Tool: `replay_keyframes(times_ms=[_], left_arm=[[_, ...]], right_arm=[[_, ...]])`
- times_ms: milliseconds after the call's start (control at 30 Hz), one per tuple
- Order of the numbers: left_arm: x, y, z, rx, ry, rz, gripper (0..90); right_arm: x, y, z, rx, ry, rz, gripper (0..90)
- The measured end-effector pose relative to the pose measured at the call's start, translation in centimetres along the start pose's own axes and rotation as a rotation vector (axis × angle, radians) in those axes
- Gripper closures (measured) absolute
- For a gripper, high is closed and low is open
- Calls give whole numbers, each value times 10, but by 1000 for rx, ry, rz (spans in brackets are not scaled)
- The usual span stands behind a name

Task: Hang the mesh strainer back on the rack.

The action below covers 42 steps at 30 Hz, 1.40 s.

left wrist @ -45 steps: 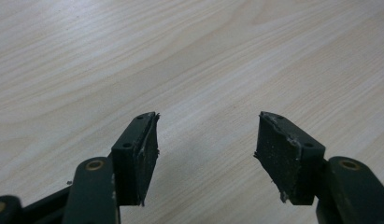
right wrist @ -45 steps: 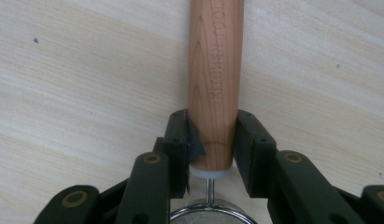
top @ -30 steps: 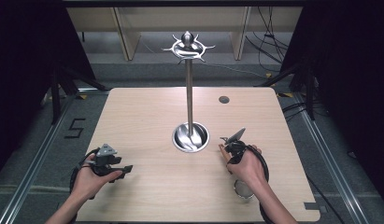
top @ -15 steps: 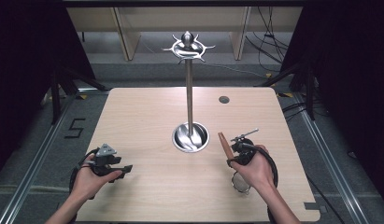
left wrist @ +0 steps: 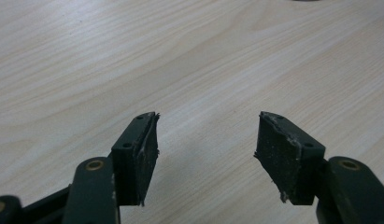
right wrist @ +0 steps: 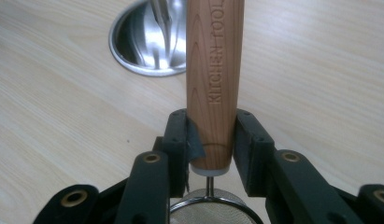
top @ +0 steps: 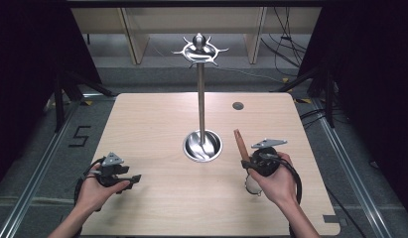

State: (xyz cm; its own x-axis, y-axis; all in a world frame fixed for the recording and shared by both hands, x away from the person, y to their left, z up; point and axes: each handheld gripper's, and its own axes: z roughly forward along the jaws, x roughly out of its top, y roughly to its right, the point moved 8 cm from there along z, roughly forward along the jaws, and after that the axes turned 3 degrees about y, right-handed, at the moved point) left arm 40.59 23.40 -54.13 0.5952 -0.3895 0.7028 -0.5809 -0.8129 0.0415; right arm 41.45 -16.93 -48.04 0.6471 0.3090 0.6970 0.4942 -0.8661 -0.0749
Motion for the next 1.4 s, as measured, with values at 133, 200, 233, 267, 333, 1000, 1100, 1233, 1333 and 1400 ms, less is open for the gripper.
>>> replay_keyframes(times_ms=[133,200,233,267,333,1000,1100,1233,1333,1400], left_arm=[[0,-1,-1,-3,-6,0,377],[0,-1,-1,2,1,-1,377],[0,-1,0,3,5,1,377],[0,-1,-1,3,-4,2,377],[0,-1,-1,3,-4,2,377],[1,-1,-1,8,9,-5,378],[1,-1,-1,8,11,-6,378],[1,-1,-1,8,8,-5,378],[1,-1,-1,8,8,-3,378],[1,-1,-1,7,7,-3,378]], right_arm=[[7,-2,-4,17,49,-9,691],[8,-3,-5,14,64,-8,691],[13,-1,-6,-1,102,-46,691],[14,-1,-7,-6,110,-56,691],[14,-4,-8,6,111,-21,691],[35,-11,-20,15,246,-37,691],[37,-10,-22,5,259,-38,691],[40,-13,-26,12,270,-10,691],[42,-13,-27,12,284,-10,691],[43,-11,-28,12,280,-32,691]])
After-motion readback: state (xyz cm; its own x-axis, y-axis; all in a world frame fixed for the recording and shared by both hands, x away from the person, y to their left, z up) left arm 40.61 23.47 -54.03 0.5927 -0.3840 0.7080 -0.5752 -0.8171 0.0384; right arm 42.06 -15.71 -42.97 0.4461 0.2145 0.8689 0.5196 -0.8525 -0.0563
